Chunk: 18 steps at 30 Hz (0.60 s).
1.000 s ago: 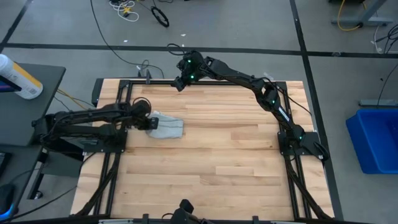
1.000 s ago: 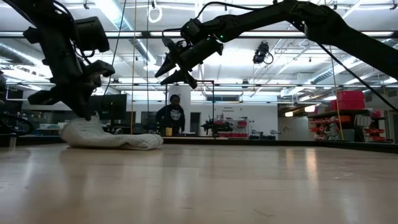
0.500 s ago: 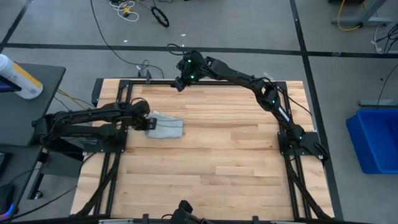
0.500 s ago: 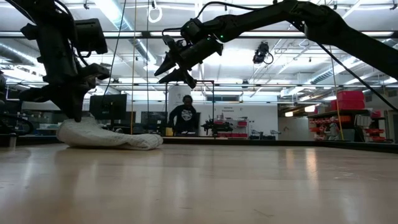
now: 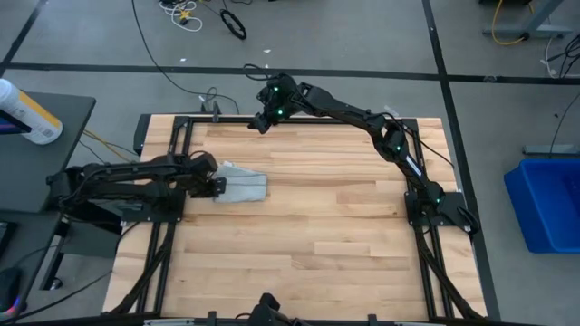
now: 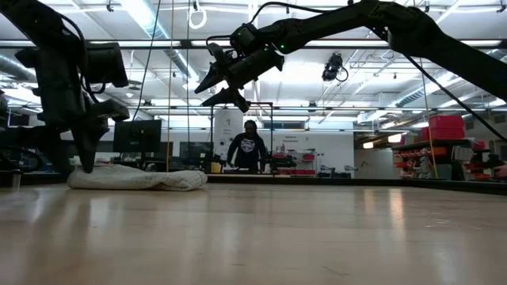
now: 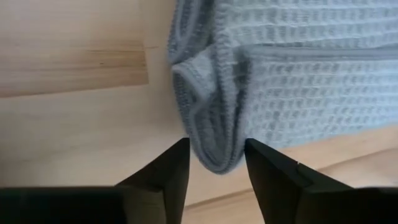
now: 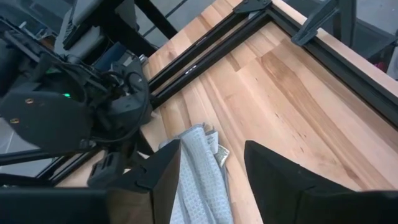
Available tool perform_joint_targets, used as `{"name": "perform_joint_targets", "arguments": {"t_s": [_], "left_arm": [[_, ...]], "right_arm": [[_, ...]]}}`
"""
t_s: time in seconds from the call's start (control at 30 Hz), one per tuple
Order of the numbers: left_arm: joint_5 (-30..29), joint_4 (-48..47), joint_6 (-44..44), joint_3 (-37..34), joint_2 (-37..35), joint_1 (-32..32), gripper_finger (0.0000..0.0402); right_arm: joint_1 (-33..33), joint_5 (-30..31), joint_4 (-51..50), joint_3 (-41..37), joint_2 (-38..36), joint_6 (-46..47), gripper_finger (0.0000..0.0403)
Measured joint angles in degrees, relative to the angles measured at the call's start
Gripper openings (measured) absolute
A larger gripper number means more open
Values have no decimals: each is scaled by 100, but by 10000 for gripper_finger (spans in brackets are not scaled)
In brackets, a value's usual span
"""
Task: Fold microfiber towels
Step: Fold the gray microfiber towel
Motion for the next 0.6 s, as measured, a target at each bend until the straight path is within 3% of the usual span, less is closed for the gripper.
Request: {"name": "perform_joint_targets", "arguments": {"t_s": [0.27,0.6], "left_arm": [[-192,160,258,-221,-2,307,169],[274,950,332,-618,-38,723,169]], "right_arm": [[-2,-126,0,0,0,-3,170],[0,-187,-1,0,0,19,180]]}}
